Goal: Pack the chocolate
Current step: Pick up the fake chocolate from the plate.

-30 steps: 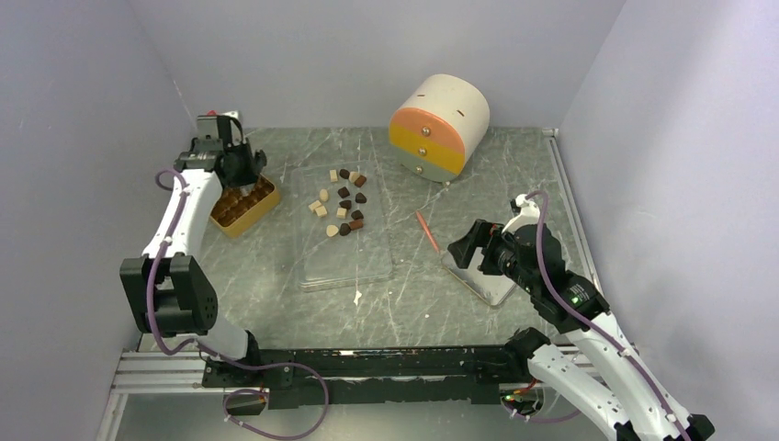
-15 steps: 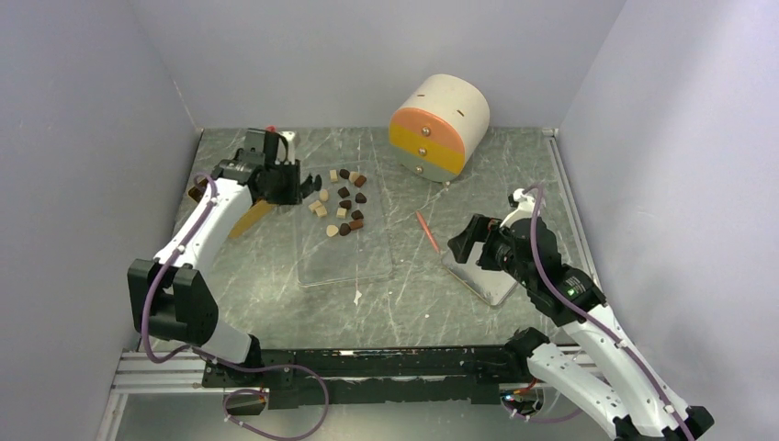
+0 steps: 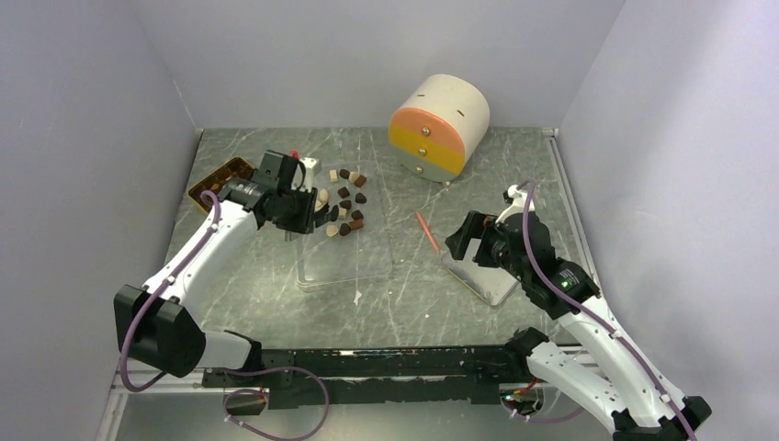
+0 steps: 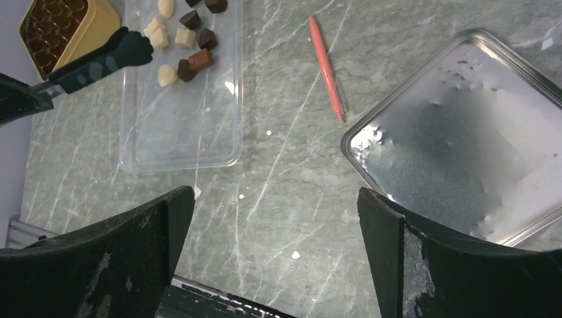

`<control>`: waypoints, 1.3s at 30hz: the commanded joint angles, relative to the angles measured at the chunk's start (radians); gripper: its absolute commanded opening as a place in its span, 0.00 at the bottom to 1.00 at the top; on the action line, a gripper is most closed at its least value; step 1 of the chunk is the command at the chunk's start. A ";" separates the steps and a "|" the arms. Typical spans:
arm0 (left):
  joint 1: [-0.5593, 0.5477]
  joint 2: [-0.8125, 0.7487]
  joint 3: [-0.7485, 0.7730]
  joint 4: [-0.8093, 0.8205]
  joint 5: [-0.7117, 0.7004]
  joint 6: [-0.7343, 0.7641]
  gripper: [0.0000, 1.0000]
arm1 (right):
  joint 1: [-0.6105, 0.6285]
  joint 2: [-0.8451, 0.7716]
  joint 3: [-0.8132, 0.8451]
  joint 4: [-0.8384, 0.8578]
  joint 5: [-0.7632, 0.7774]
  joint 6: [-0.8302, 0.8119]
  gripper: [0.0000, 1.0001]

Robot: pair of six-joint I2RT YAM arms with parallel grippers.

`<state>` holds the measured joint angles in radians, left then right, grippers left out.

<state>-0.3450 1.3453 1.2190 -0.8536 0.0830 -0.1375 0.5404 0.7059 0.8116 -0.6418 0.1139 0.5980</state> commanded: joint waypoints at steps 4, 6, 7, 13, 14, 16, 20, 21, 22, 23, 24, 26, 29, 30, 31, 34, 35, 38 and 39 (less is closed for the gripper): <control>-0.046 -0.025 -0.029 0.000 -0.019 0.023 0.37 | 0.003 -0.002 0.049 0.048 0.009 0.005 0.99; -0.055 -0.016 -0.039 0.006 -0.015 0.023 0.37 | 0.003 -0.003 0.046 0.050 0.004 0.010 0.99; -0.060 -0.008 -0.045 0.009 -0.016 0.023 0.37 | 0.003 -0.002 0.046 0.050 0.002 0.012 0.99; -0.079 0.015 -0.063 0.031 -0.047 0.023 0.38 | 0.003 0.001 0.047 0.053 -0.004 0.017 0.99; -0.081 0.016 -0.066 0.036 -0.054 0.022 0.38 | 0.003 0.001 0.047 0.054 -0.002 0.018 0.99; -0.082 0.022 -0.072 0.045 -0.065 0.025 0.39 | 0.003 0.000 0.046 0.053 -0.002 0.019 0.99; -0.088 0.037 -0.083 0.048 -0.081 0.023 0.40 | 0.003 -0.001 0.043 0.054 -0.003 0.019 0.99; -0.090 0.037 -0.087 0.052 -0.081 0.022 0.40 | 0.003 -0.002 0.041 0.054 -0.001 0.019 0.99; -0.092 0.037 -0.090 0.054 -0.081 0.020 0.40 | 0.003 -0.004 0.040 0.053 -0.001 0.018 0.99; -0.093 0.038 -0.093 0.059 -0.081 0.020 0.40 | 0.003 -0.005 0.039 0.054 0.002 0.017 0.99; -0.095 0.042 -0.095 0.062 -0.081 0.019 0.41 | 0.003 -0.006 0.037 0.053 0.003 0.016 0.99; -0.097 0.049 -0.095 0.066 -0.081 0.015 0.41 | 0.003 -0.007 0.034 0.054 0.004 0.017 0.99; -0.099 0.059 -0.102 0.072 -0.115 0.013 0.41 | 0.003 -0.006 0.032 0.055 0.001 0.017 0.99; -0.101 0.062 -0.104 0.073 -0.116 0.012 0.41 | 0.002 -0.007 0.031 0.053 0.001 0.017 0.99; -0.102 0.063 -0.106 0.072 -0.117 0.012 0.41 | 0.004 -0.008 0.031 0.052 0.004 0.015 0.99; -0.106 0.064 -0.106 0.061 -0.124 0.008 0.41 | 0.003 -0.012 0.028 0.049 0.011 0.013 0.99; -0.107 0.061 -0.105 0.056 -0.127 0.006 0.41 | 0.003 -0.014 0.027 0.049 0.013 0.013 0.99; -0.110 0.053 -0.104 0.054 -0.135 0.006 0.41 | 0.003 -0.015 0.021 0.053 0.011 0.013 0.99; -0.110 0.052 -0.104 0.054 -0.137 0.005 0.41 | 0.003 -0.013 0.019 0.056 0.011 0.015 0.99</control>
<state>-0.4484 1.4128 1.1145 -0.8127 -0.0319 -0.1337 0.5404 0.7036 0.8200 -0.6346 0.1135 0.6106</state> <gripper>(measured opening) 0.414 0.989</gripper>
